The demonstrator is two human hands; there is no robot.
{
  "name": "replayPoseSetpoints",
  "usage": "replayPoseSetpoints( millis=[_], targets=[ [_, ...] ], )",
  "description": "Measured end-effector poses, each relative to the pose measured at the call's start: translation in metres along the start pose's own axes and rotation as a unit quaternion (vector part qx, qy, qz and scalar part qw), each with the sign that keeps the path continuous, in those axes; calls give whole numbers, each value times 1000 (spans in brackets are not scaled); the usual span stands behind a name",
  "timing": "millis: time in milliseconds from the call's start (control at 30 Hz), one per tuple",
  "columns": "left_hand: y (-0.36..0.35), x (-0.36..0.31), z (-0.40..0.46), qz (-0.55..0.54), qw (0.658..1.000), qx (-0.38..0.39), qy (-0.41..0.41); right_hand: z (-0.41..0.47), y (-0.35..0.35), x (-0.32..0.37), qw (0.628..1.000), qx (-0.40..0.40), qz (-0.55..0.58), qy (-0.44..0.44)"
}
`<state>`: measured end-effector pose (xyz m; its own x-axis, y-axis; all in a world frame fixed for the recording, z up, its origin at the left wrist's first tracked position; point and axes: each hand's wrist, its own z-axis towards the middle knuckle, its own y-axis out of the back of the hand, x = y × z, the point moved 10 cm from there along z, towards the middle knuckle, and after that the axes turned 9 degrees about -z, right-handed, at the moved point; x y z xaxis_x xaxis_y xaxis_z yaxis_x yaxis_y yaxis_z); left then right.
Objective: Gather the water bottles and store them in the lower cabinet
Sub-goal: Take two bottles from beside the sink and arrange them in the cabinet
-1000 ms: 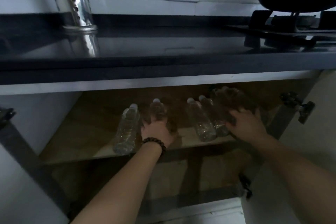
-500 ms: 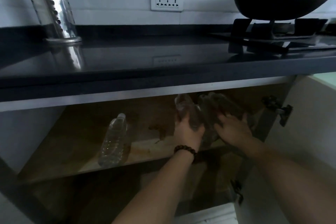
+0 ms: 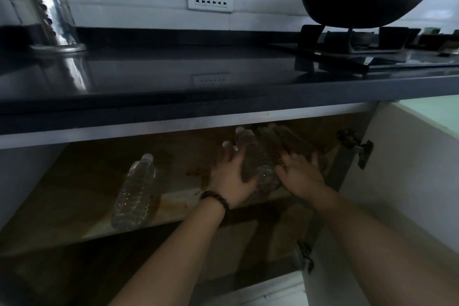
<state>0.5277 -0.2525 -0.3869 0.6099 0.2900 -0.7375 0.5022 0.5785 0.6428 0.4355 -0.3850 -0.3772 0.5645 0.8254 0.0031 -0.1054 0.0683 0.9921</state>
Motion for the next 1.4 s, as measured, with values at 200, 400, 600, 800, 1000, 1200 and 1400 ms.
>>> replayPoseSetpoints(
  millis=[200, 400, 600, 800, 1000, 1200, 1400],
  targets=[
    [142, 136, -94, 159, 960, -119, 195, 2, -3, -2, 1000, 3, -9, -1],
    [137, 152, -96, 86, 961, -57, 255, 0, 0, -2, 1000, 27, -12, 0],
    [131, 142, -100, 0, 958, -68, 279, -6, 2, -4, 1000, 22, -3, 4],
    [38, 78, -65, -155, 967, -60, 195, -19, 5, 7, 999, -17, 30, 8],
    [-15, 56, -33, -71, 985, -7, 156, -25, 6, 13, 997, -64, 47, 1],
    [-16, 64, -33, -48, 994, 6, 95, -20, -3, 44, 998, -48, 16, 25],
    [-22, 68, -16, 1, 993, 37, 115, -5, -7, 47, 998, -51, -45, 7]
  ],
)
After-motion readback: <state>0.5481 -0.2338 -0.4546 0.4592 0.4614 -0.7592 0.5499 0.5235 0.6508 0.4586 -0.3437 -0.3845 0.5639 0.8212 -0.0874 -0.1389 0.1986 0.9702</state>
